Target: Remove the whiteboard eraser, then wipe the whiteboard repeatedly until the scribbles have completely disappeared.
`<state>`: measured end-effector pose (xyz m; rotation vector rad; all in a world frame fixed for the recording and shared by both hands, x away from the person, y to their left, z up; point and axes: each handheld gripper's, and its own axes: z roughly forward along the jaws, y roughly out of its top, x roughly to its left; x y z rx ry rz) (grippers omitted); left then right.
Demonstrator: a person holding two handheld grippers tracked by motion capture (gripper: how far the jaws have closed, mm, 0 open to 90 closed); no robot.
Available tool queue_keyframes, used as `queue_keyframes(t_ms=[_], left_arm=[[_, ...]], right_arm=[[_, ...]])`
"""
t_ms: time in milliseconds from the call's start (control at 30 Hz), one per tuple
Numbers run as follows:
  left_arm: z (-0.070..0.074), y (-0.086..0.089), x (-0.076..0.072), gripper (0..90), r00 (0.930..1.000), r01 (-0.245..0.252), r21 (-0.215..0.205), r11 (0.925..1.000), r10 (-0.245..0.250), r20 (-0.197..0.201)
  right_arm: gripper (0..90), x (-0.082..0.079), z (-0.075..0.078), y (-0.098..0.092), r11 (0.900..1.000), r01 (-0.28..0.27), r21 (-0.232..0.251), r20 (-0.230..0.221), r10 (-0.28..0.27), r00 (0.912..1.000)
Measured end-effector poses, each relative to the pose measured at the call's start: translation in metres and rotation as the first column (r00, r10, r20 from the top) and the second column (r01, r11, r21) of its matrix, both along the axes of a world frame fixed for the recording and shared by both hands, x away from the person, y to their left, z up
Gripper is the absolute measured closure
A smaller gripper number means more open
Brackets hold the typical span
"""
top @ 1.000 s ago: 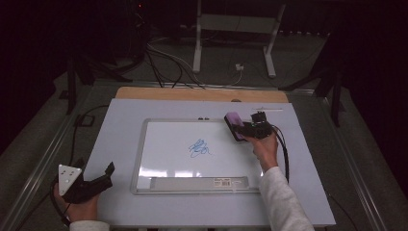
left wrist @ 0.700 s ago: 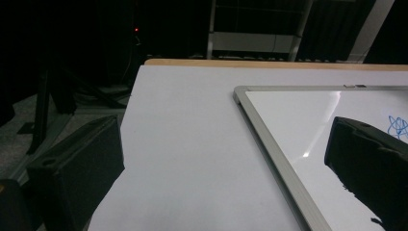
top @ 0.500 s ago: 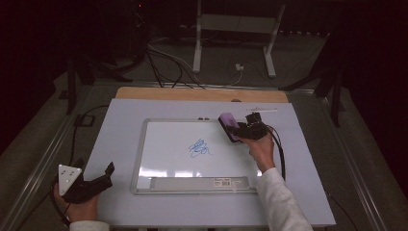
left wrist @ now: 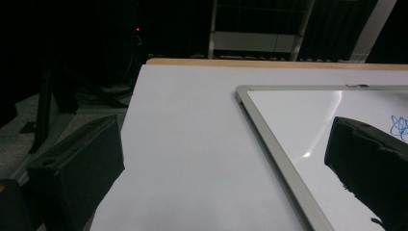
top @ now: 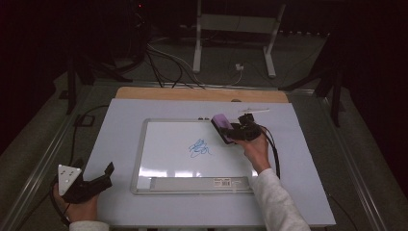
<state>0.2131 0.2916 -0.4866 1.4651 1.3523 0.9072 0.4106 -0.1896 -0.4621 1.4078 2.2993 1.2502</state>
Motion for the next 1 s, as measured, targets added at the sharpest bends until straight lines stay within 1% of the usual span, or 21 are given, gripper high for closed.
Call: queue_keyframes(t_ms=[467,567,1000], left_arm=[[0.0,0.0,0.0,0.9,1.0,0.001,-0.002,1.0,-0.001,0.006],[0.0,0.0,0.001,0.9,1.0,0.003,0.001,1.0,-0.003,0.0],[0.0,0.0,0.0,0.9,1.0,0.003,0.0,1.0,-0.003,0.002]], right_arm=[[40.8,-0.007,0.0,0.016,0.998,-0.048,-0.029,0.015,0.048,0.9987],[40.8,-0.008,0.0,0.02,0.998,-0.061,-0.033,0.017,0.061,0.998],[40.8,-0.017,-0.004,0.04,0.99,-0.122,-0.068,0.019,0.123,0.9922]])
